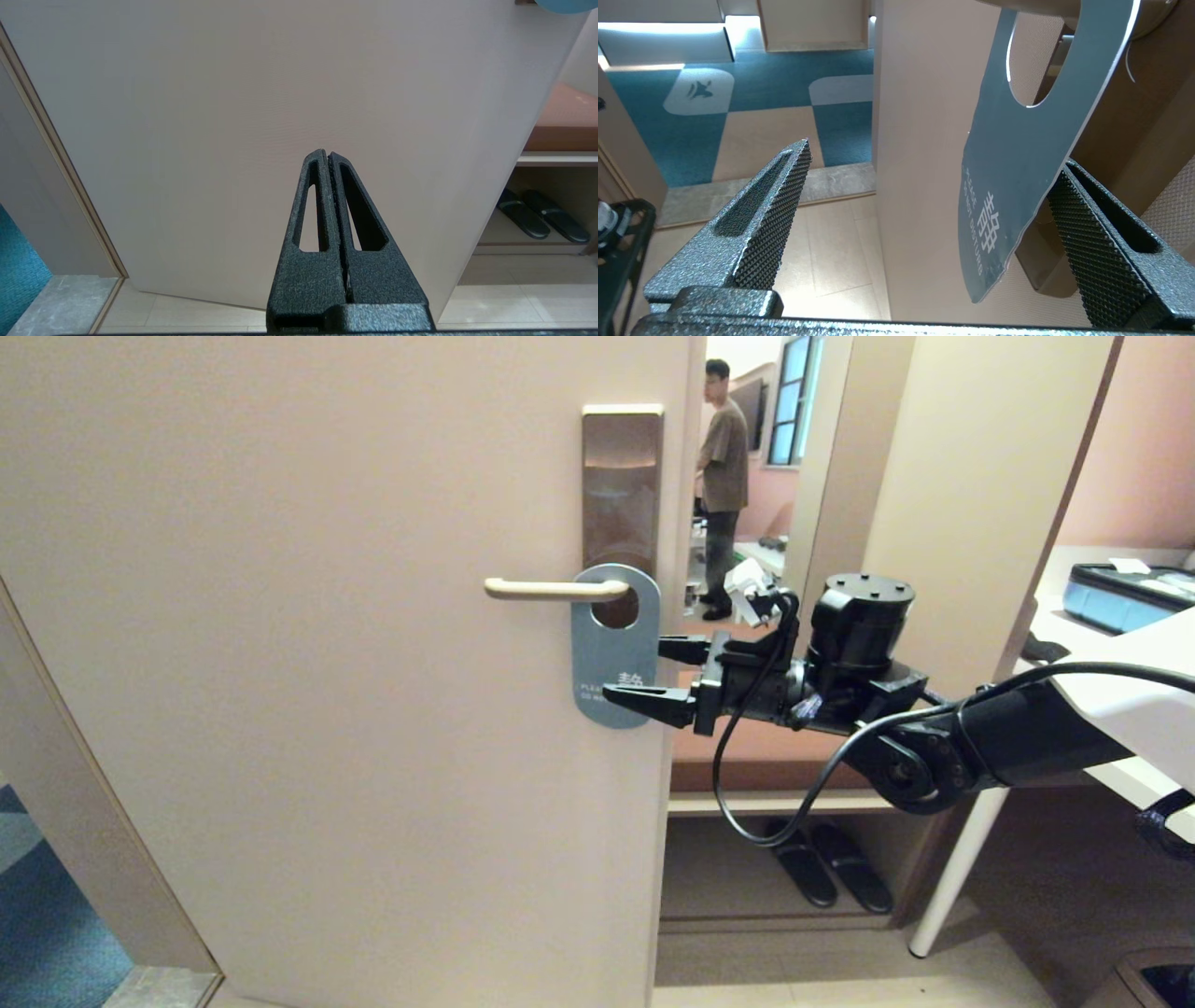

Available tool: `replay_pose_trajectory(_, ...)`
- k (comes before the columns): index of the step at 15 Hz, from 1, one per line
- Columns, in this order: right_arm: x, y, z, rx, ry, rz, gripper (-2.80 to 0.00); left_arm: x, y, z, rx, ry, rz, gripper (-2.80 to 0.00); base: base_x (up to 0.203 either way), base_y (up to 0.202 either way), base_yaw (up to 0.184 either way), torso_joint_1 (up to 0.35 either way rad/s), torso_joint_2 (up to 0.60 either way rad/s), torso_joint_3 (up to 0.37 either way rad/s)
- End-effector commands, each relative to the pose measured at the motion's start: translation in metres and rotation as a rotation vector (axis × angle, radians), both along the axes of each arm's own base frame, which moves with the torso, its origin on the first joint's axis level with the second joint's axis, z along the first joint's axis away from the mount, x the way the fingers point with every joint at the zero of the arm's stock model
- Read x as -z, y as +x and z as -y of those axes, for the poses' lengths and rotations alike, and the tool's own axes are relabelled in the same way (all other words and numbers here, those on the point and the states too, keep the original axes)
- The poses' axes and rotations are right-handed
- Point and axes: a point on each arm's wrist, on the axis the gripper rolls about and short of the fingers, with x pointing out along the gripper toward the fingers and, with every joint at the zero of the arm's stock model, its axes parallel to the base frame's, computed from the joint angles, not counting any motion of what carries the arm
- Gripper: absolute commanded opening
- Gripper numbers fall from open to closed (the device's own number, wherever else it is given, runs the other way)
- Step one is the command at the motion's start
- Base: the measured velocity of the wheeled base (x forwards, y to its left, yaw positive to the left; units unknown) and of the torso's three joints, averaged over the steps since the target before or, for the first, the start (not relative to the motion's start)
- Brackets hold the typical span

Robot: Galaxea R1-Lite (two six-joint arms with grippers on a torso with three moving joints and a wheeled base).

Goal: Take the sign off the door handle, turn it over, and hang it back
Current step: Take down the sign

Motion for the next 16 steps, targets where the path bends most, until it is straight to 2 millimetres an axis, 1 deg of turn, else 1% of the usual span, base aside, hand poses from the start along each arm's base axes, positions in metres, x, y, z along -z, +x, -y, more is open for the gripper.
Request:
replay_pose_trajectory(1, 0.002, 0.001, -0.002, -0.003, -0.002, 0.01, 0.0, 0.0, 0.0, 0.0, -0.001, -0.001, -0.001, -2.8, 0.0, 0.0, 0.0, 0.0, 0.0, 0.0)
replay_pose_trajectory(7, 0.004, 0.0, -0.01, -0.018, 0.008, 0.032, 0.0, 0.0, 0.0, 0.0, -0.001, -0.001, -0.001, -2.8, 0.0, 0.0, 0.0, 0.0, 0.0, 0.0)
replay_pose_trajectory(16, 0.01, 0.005, -0.014, -0.021, 0.015, 0.043, 0.0, 0.0, 0.0, 0.0, -0.001, -0.001, -0.001, -2.8, 0.0, 0.0, 0.0, 0.0, 0.0, 0.0)
